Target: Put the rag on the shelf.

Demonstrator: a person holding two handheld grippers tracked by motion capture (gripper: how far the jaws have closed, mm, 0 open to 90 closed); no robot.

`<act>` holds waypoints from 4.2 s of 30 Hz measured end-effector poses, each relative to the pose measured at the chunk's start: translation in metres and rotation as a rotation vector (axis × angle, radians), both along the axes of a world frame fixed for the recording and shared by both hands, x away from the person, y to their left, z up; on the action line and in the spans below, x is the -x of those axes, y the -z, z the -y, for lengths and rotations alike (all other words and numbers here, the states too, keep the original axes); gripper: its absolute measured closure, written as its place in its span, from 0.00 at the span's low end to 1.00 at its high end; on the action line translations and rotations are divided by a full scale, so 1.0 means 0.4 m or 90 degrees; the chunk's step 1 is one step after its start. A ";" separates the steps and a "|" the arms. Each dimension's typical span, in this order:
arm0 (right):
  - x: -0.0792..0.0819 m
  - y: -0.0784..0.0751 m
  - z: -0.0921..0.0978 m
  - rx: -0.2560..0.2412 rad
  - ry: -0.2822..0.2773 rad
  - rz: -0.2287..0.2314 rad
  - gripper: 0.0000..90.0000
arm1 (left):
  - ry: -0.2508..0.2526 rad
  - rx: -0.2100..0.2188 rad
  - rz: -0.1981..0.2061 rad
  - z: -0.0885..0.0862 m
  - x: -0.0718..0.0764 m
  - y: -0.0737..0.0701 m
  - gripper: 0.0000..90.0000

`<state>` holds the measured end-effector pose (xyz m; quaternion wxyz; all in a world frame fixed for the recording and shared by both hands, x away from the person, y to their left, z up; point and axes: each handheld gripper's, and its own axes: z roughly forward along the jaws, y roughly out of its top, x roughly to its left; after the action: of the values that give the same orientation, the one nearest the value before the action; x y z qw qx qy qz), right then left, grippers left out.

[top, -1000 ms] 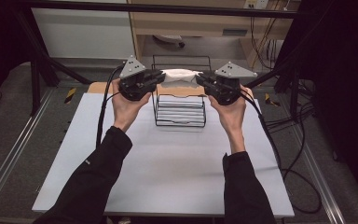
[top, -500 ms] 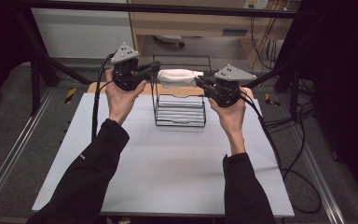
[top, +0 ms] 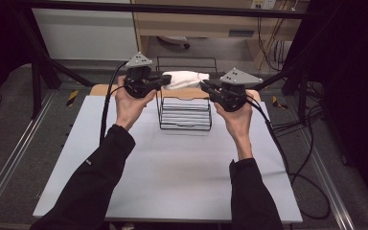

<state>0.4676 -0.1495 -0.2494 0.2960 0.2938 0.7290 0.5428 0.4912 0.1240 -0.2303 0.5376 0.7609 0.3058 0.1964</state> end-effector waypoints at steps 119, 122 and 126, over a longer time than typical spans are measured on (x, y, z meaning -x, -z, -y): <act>0.255 0.479 0.254 -0.008 0.011 -0.312 0.02 | -0.068 -0.087 -0.141 -0.405 0.331 0.509 0.07; 0.258 0.482 0.253 -0.005 0.010 -0.314 0.02 | -0.073 -0.087 -0.140 -0.410 0.333 0.513 0.07; 0.258 0.483 0.251 -0.005 0.007 -0.315 0.02 | -0.074 -0.086 -0.144 -0.412 0.334 0.519 0.07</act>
<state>0.3643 -0.2500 -0.4427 0.1104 0.4230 0.7757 0.4552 0.3577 0.2889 -0.4378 0.4348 0.7935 0.3944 0.1604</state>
